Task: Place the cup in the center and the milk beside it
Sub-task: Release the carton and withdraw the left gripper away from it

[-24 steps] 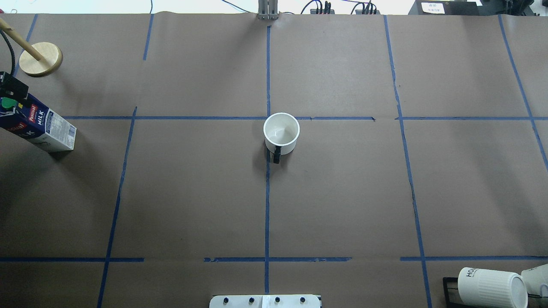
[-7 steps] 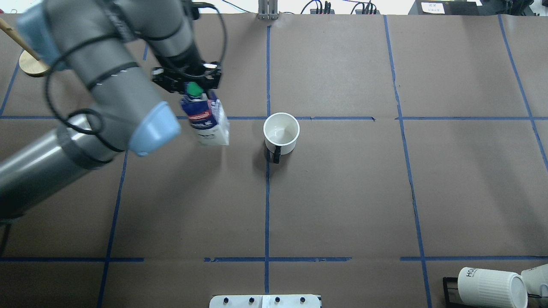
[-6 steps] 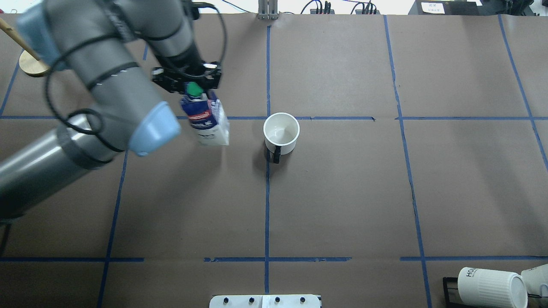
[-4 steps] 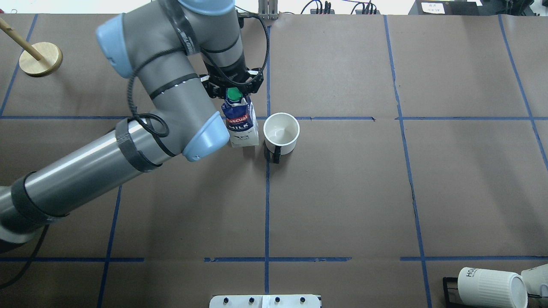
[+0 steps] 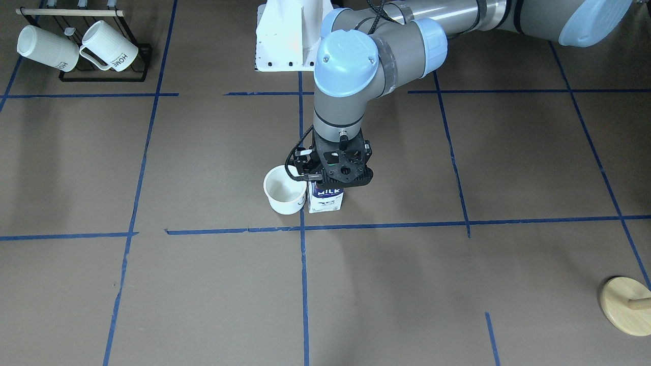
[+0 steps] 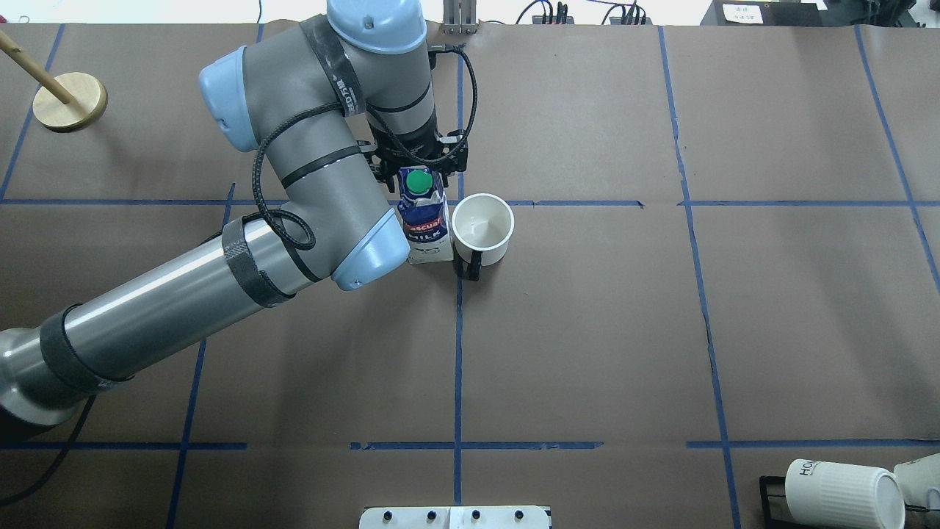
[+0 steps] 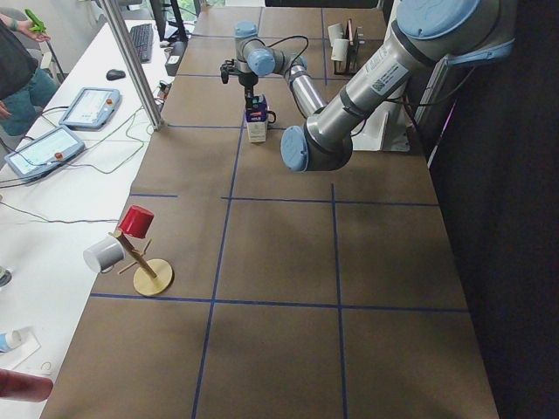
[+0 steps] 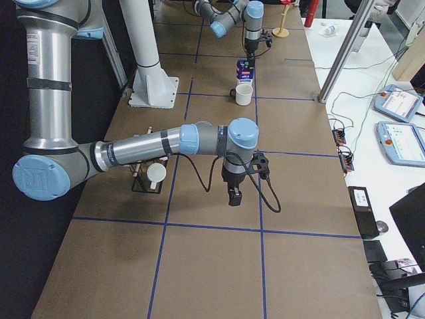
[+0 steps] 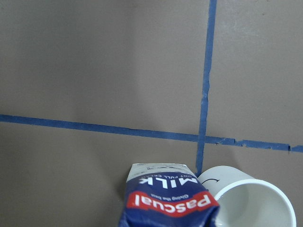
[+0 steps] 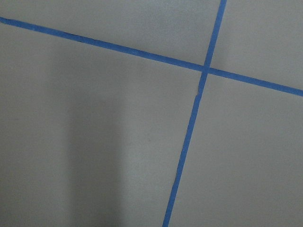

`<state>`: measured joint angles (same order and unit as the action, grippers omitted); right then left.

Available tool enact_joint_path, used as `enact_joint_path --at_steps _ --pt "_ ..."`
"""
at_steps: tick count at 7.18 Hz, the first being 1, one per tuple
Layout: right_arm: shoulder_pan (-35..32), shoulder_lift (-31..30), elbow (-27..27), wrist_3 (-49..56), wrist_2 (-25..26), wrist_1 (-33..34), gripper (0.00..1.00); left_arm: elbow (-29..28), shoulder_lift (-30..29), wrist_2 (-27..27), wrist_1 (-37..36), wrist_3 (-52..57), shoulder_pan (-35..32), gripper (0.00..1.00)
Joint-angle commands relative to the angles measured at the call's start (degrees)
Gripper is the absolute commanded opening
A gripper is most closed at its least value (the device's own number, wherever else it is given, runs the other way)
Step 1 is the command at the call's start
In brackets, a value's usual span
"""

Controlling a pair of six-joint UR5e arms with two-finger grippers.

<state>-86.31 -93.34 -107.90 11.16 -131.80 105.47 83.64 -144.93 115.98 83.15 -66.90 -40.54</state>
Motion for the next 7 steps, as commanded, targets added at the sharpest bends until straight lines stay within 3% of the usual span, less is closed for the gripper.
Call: enact_joint_path --at_steps 1,3,5,7 --pt "0.0 0.0 0.0 0.0 0.0 0.0 1.00 2.6 -0.1 0.4 -1.5 0.3 -1.1 1.00" --pt "0.0 0.0 0.0 0.0 0.0 0.0 1.00 11.4 1.7 2.8 -14.3 13.3 -6.7 1.00" --pt "0.0 0.0 0.2 0.0 0.0 0.0 1.00 26.8 20.4 10.8 -16.3 33.5 -16.6 1.00" --pt "0.0 -0.1 0.4 0.0 0.1 0.0 1.00 30.3 34.4 16.4 -15.9 55.5 -28.5 1.00"
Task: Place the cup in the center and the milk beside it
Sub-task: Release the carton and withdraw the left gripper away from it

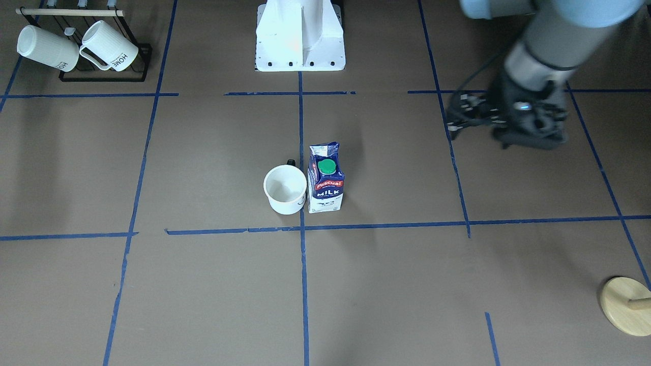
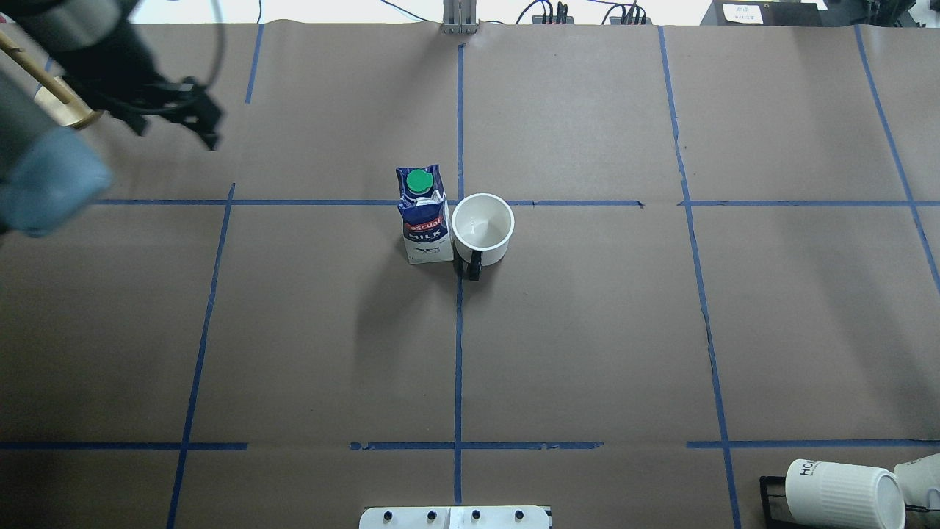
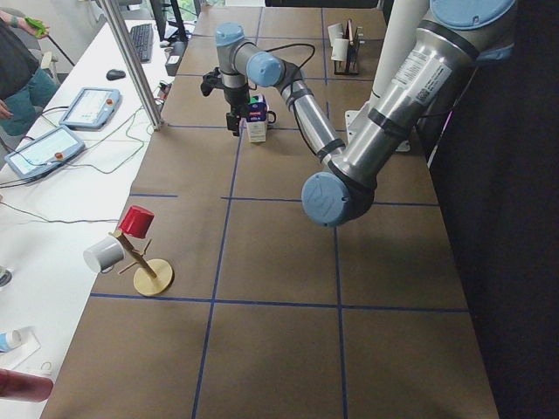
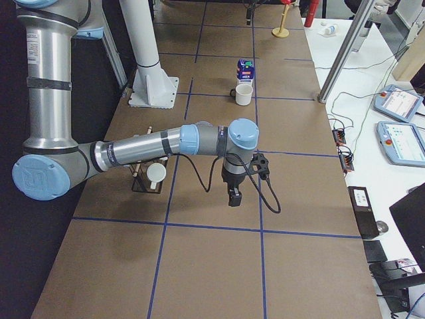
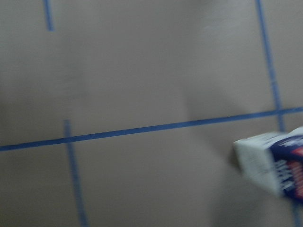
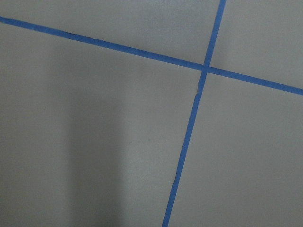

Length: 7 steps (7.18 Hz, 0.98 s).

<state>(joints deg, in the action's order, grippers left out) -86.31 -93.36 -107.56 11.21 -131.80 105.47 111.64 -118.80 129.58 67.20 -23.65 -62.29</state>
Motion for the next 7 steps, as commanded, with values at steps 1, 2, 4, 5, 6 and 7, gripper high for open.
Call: enact_joint_path --at_steps 1,2,4,5,6,7 --pt "0.0 -0.7 0.1 0.1 0.4 -0.1 1.00 2.1 14.6 2.9 0.1 20.1 -11.1 1.00" --pt "0.0 -1.1 0.5 0.2 0.6 -0.1 1.00 1.9 20.0 3.7 0.2 22.5 -15.4 1.00" --pt "-1.6 -3.4 1.0 0.2 0.8 -1.7 1.00 -0.6 28.3 3.8 2.3 34.6 -23.2 1.00" --pt "-3.0 -5.8 1.3 0.1 0.8 -4.8 1.00 -3.2 29.9 3.8 4.0 38.0 -26.1 1.00" --pt "-3.6 -7.2 1.8 0.1 0.8 -6.7 1.00 -7.4 30.4 3.8 7.2 39.8 -27.8 1.00" --pt "-4.0 -8.1 1.7 0.1 0.7 -7.1 1.00 -11.8 32.4 3.8 13.3 40.1 -28.5 1.00"
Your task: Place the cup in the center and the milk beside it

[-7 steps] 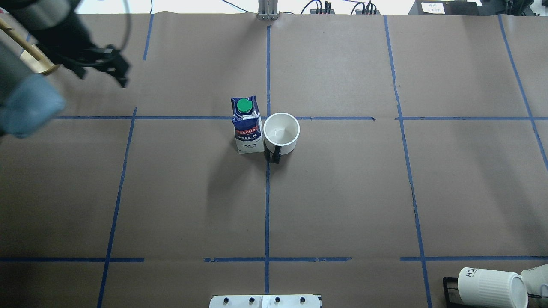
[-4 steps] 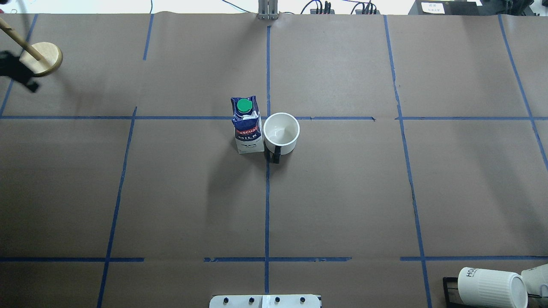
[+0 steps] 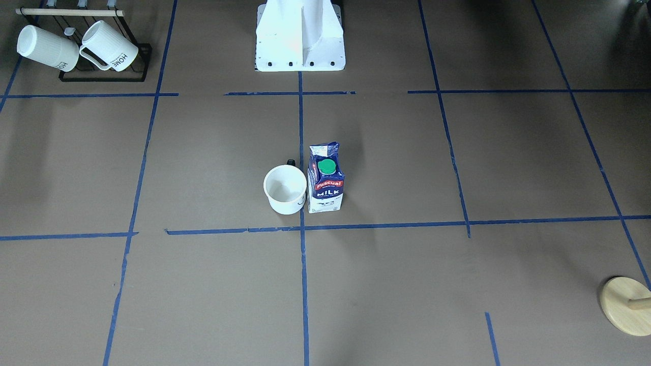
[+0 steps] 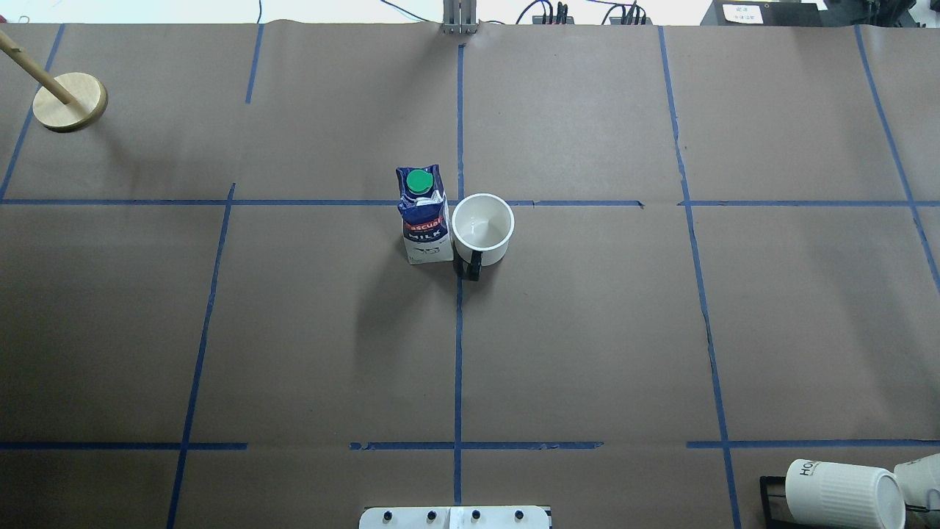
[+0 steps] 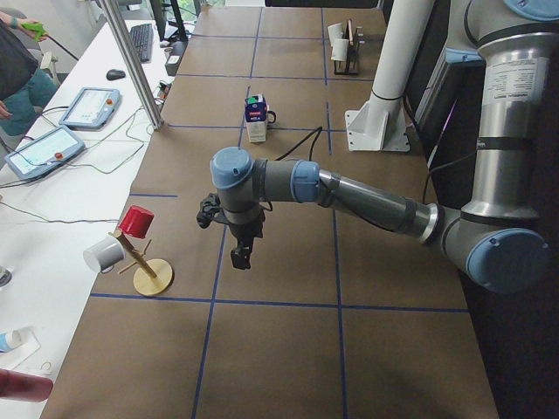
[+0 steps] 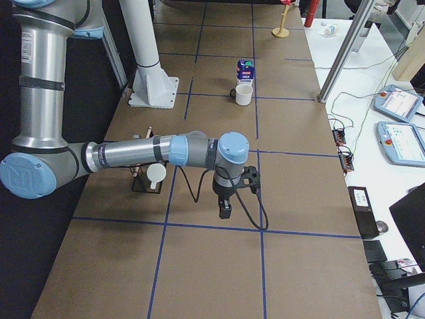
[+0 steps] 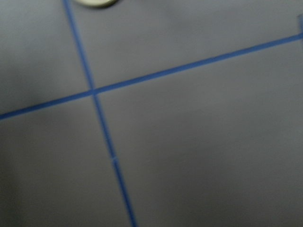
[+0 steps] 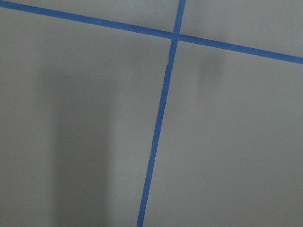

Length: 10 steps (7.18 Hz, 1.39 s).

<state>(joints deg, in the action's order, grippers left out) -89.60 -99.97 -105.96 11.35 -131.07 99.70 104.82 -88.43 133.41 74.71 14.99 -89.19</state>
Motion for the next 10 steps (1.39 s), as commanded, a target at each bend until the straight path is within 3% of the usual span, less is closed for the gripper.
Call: enact_joint_path --at_steps 1,10 --pt "-0.7 -2.0 0.2 0.0 -0.1 -2.2 1.00 -6.8 5.4 0.1 12.7 0.8 -1.7 1.00" --pt "-0.7 -2.0 0.8 -0.4 -0.5 -2.3 1.00 -7.9 8.5 1.2 13.7 0.8 -2.7 1.00"
